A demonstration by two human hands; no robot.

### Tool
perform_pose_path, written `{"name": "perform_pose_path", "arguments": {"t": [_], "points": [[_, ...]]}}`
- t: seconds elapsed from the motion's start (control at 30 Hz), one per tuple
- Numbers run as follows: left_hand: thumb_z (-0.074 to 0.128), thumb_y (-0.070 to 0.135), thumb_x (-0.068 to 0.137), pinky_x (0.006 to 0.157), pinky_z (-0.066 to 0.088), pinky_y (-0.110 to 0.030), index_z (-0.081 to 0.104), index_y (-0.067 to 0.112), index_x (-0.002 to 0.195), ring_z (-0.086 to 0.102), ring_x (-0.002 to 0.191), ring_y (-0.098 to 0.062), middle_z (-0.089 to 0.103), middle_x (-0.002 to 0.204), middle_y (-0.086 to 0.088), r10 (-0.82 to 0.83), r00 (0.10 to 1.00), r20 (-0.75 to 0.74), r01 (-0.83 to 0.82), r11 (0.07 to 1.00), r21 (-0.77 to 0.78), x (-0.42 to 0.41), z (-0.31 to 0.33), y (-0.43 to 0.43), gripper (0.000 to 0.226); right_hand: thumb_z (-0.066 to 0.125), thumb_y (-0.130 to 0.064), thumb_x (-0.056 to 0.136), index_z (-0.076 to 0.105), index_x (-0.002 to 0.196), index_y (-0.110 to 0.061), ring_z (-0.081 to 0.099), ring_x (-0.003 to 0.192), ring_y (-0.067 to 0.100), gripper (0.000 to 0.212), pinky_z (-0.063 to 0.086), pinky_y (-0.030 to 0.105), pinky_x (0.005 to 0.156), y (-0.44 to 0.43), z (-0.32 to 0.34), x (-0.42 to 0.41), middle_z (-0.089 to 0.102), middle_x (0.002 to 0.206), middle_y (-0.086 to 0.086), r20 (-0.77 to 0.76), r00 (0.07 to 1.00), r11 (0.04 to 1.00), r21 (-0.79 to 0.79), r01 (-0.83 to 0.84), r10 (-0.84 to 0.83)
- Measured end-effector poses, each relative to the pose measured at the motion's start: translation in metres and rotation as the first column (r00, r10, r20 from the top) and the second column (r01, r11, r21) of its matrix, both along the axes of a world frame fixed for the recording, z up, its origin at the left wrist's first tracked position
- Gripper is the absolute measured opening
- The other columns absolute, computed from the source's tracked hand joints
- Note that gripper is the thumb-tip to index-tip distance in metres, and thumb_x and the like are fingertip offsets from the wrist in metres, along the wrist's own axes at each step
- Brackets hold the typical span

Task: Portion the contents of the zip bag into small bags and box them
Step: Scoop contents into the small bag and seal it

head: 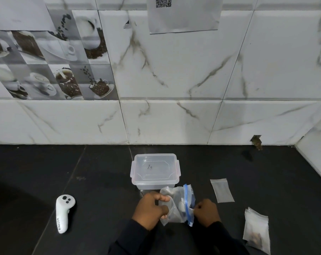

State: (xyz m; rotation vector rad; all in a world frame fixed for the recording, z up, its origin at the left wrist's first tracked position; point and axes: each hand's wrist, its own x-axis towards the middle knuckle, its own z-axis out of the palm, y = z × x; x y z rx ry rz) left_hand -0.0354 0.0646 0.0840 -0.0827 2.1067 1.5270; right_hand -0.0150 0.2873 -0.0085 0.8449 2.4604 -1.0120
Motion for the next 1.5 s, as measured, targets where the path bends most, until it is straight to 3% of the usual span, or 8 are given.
{"name": "perform_pose_path", "arguments": {"t": [0.17, 0.53, 0.7, 0.9, 1.03, 1.2, 1.33, 1.5], "points": [[0.063, -0.006, 0.075, 0.061, 0.054, -0.025, 0.071, 0.007, 0.095, 0.059, 0.053, -0.011, 0.073, 0.093, -0.003, 0.004, 1.0, -0.002, -0.004, 1.0, 0.001, -0.002, -0.001, -0.003, 0.026, 0.067, -0.017, 0.077, 0.059, 0.072, -0.012, 0.062, 0.074, 0.013, 0.011, 0.05, 0.024, 0.066, 0.006, 0.013, -0.005, 0.062, 0.084, 0.003, -0.132, 0.991, 0.998, 0.066, -0.022, 0.03], [0.065, -0.004, 0.073, 0.062, 0.054, -0.023, 0.07, 0.014, 0.091, 0.062, 0.061, -0.011, 0.071, 0.102, -0.004, 0.008, 0.999, -0.047, -0.011, 0.998, -0.067, -0.012, -0.005, 0.004, 0.026, 0.061, -0.011, 0.087, 0.068, 0.094, 0.002, 0.063, 0.091, 0.019, 0.017, 0.049, 0.021, 0.076, -0.011, 0.017, -0.025, 0.062, 0.102, 0.009, -0.21, 0.976, 0.998, 0.037, -0.058, 0.064], [0.065, -0.003, 0.074, 0.061, 0.054, -0.021, 0.072, 0.014, 0.094, 0.061, 0.055, -0.007, 0.071, 0.099, -0.004, -0.001, 0.998, -0.068, -0.004, 0.997, -0.082, -0.014, -0.005, 0.004, 0.027, 0.075, -0.031, 0.081, 0.071, 0.077, -0.029, 0.036, 0.118, 0.016, 0.006, 0.035, 0.033, 0.1, -0.017, 0.018, -0.024, 0.035, 0.113, -0.017, -0.221, 0.973, 0.994, 0.1, -0.049, 0.07], [0.067, 0.0, 0.078, 0.065, 0.054, -0.02, 0.071, 0.018, 0.097, 0.063, 0.068, -0.01, 0.069, 0.104, 0.001, -0.017, 0.998, -0.058, 0.011, 0.995, -0.103, -0.014, -0.005, 0.0, 0.026, 0.055, -0.013, 0.09, 0.066, 0.064, -0.015, 0.064, 0.067, 0.012, 0.028, 0.055, 0.022, 0.068, -0.014, 0.01, -0.029, 0.061, 0.068, -0.001, -0.046, 0.978, 0.977, -0.063, -0.205, 0.202], [0.068, 0.003, 0.078, 0.075, 0.058, -0.027, 0.072, 0.024, 0.093, 0.063, 0.078, -0.013, 0.069, 0.107, 0.003, -0.029, 0.998, -0.062, 0.021, 0.992, -0.126, -0.014, -0.002, -0.003, 0.026, 0.056, -0.016, 0.091, 0.073, 0.097, -0.008, 0.069, 0.086, 0.016, 0.019, 0.054, 0.018, 0.069, -0.013, 0.0, -0.029, 0.071, 0.096, 0.006, -0.033, 0.963, 0.963, 0.015, -0.268, 0.268], [0.07, 0.003, 0.077, 0.079, 0.06, -0.032, 0.071, 0.025, 0.092, 0.067, 0.081, -0.014, 0.072, 0.101, 0.007, -0.031, 0.991, -0.129, 0.013, 0.991, -0.135, -0.009, 0.006, -0.009, 0.027, 0.064, -0.012, 0.086, 0.067, 0.07, -0.036, 0.063, 0.088, 0.009, 0.028, 0.044, 0.009, 0.079, -0.009, 0.032, -0.03, 0.063, 0.087, -0.011, -0.069, 0.838, 0.84, -0.002, -0.543, 0.542], [0.073, 0.003, 0.077, 0.082, 0.057, -0.026, 0.073, 0.023, 0.093, 0.069, 0.09, -0.007, 0.073, 0.098, 0.01, -0.067, 0.975, -0.213, 0.033, 0.986, -0.162, -0.008, 0.01, -0.008, 0.026, 0.071, -0.021, 0.084, 0.075, 0.09, -0.016, 0.062, 0.09, 0.011, 0.009, 0.046, 0.016, 0.081, -0.014, 0.046, -0.034, 0.063, 0.093, -0.005, -0.052, 0.737, 0.735, -0.046, -0.676, 0.674], [0.072, 0.006, 0.083, 0.077, 0.051, -0.018, 0.072, 0.022, 0.092, 0.066, 0.092, -0.006, 0.072, 0.096, 0.008, -0.102, 0.971, -0.216, 0.049, 0.97, -0.237, -0.004, 0.014, 0.0, 0.018, 0.065, -0.028, 0.083, 0.07, 0.086, -0.015, 0.067, 0.094, 0.022, 0.015, 0.054, 0.032, 0.088, -0.019, 0.027, -0.028, 0.07, 0.091, 0.005, 0.096, 0.785, 0.791, -0.081, -0.607, 0.612]]}}
